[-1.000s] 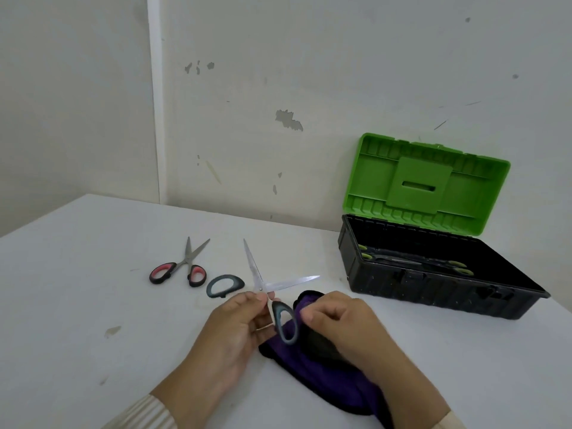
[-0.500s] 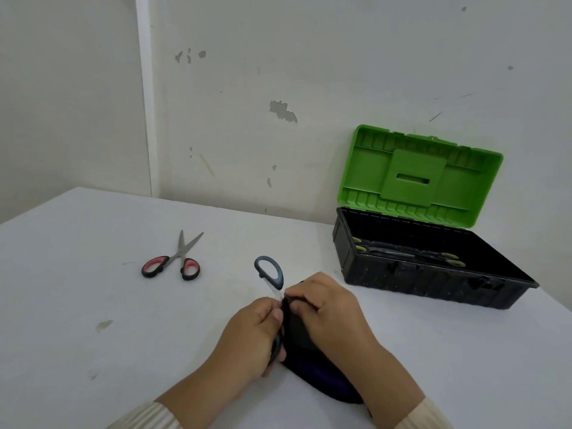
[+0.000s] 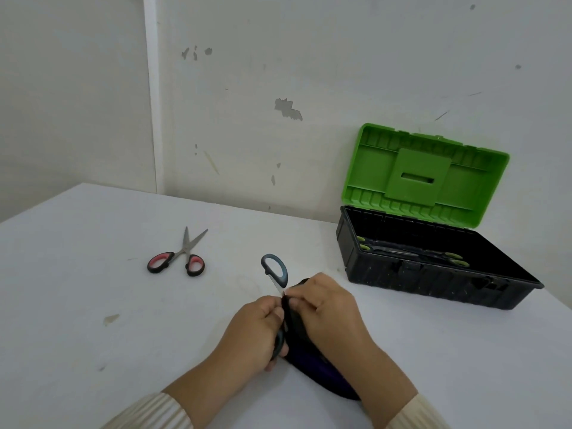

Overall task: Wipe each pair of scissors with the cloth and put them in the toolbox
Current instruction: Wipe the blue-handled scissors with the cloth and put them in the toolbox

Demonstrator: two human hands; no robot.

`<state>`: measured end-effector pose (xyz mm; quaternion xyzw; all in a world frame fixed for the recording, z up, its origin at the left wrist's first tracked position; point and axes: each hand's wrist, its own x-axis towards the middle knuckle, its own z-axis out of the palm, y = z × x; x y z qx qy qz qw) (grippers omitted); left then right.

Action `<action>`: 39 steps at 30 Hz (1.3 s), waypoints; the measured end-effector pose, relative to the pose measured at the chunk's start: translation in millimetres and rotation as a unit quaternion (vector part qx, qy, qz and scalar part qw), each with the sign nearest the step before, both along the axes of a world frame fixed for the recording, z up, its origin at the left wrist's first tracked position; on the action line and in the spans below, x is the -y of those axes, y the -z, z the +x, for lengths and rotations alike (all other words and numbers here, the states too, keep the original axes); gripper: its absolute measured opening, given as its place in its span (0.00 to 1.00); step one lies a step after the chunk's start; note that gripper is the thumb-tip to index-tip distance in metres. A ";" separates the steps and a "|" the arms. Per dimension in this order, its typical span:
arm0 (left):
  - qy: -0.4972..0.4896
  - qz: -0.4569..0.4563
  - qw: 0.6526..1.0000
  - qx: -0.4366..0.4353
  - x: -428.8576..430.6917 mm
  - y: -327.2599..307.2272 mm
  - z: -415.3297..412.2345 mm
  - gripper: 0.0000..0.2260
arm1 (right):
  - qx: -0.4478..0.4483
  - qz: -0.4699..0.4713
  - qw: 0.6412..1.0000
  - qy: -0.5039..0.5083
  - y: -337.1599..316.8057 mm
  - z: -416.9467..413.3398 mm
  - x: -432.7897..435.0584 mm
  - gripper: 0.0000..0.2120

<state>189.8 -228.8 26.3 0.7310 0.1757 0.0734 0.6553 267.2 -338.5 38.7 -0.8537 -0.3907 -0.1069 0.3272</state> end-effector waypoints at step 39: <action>-0.196 -0.221 0.952 0.081 -30.5 -15.6 6.5 0.12 | -0.219 0.158 0.961 0.056 -8.5 13.9 25.7 0.15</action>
